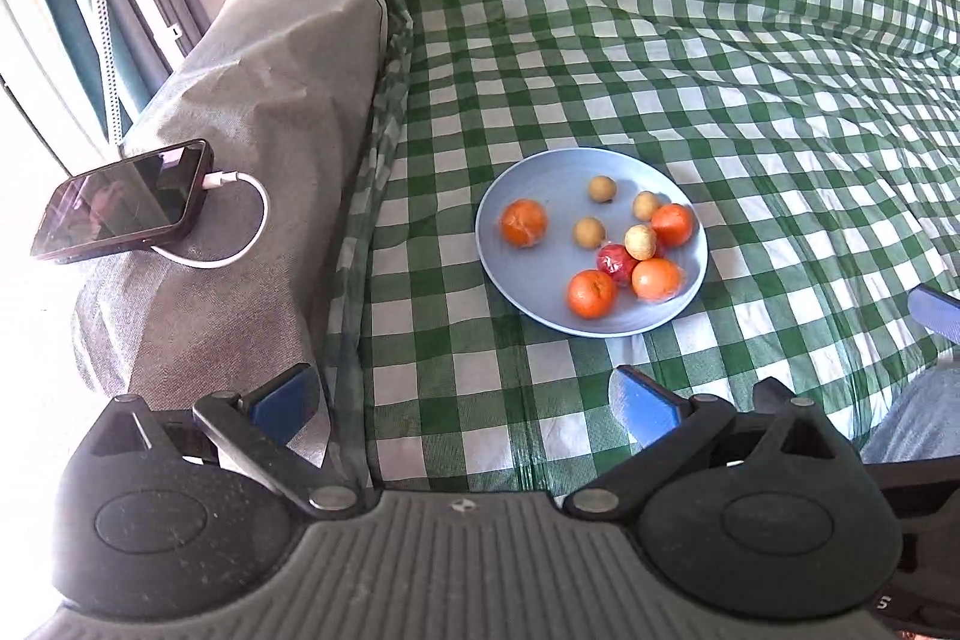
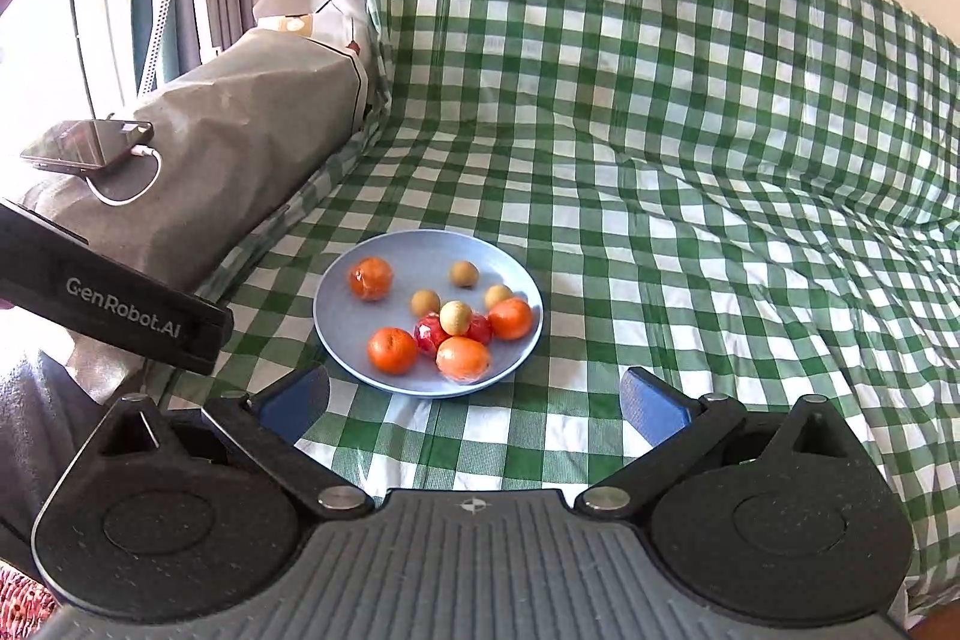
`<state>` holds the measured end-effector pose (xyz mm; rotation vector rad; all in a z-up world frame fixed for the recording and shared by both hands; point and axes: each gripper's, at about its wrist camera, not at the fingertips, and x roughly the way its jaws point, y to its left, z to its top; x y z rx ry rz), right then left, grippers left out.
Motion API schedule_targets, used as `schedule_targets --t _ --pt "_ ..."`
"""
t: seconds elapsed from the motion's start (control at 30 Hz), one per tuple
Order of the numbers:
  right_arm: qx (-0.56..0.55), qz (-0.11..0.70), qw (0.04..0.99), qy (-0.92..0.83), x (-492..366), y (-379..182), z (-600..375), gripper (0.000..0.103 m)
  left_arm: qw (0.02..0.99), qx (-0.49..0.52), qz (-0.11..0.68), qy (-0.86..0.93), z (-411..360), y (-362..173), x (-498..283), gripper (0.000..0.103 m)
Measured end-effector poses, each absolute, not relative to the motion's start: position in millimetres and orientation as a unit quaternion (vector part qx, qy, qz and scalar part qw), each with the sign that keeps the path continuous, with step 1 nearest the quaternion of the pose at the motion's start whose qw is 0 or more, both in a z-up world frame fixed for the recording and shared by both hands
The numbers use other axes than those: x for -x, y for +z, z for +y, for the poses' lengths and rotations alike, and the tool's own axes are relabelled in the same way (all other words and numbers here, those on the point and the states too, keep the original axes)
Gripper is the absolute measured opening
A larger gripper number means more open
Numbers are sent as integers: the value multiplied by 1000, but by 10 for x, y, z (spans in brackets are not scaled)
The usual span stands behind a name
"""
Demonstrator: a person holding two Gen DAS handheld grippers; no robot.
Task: Organize fruits
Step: 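Lift both tools away from the plate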
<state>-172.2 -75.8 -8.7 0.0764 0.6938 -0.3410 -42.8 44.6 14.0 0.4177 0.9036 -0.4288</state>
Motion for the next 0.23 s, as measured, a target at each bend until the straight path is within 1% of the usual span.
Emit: schedule_targets --t 0.23 --pt "-39 334 927 -167 1747 -52 -763 102 857 -198 430 -203 442 146 451 103"
